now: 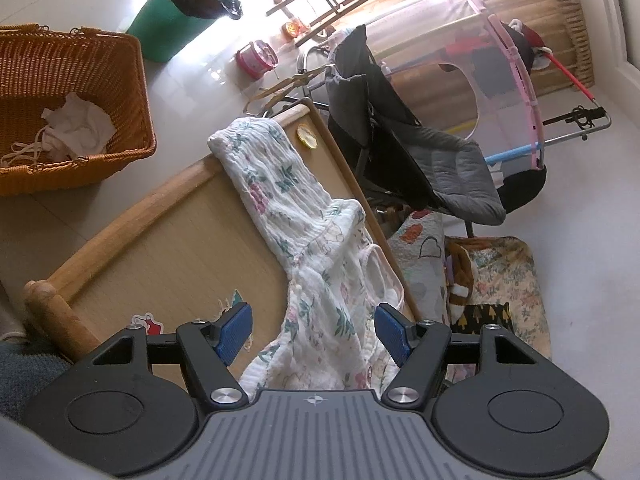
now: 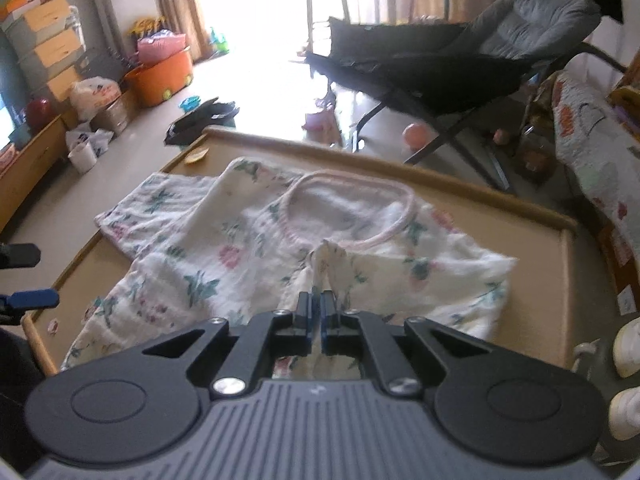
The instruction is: Fold clothes
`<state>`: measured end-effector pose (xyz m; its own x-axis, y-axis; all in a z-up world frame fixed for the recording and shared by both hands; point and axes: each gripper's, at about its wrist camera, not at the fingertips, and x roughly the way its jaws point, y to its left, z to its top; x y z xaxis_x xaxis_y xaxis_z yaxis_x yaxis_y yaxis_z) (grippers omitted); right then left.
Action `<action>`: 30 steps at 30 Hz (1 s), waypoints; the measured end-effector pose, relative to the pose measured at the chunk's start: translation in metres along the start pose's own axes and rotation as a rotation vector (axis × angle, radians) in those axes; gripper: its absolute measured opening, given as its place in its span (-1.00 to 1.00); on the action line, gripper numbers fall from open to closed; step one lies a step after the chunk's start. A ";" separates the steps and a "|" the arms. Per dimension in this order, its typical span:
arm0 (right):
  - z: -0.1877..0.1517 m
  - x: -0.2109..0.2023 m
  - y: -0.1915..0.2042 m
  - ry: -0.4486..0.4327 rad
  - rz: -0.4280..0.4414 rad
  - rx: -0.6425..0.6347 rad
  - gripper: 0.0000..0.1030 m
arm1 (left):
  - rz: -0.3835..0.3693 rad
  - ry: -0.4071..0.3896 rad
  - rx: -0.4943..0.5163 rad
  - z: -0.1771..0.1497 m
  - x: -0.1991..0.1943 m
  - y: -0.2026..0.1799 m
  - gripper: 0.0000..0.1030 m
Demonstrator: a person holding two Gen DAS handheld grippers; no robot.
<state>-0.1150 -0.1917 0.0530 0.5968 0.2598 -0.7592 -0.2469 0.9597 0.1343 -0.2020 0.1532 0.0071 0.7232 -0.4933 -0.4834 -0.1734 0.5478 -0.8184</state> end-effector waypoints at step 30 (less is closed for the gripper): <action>-0.026 -0.004 -0.003 0.071 -0.110 -0.002 -0.87 | 0.007 0.009 -0.003 -0.001 0.000 0.001 0.33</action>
<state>-0.1363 -0.1980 0.0390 0.5651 0.1452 -0.8121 -0.1848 0.9817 0.0469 -0.2023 0.1529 0.0061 0.7158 -0.4954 -0.4922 -0.1806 0.5496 -0.8157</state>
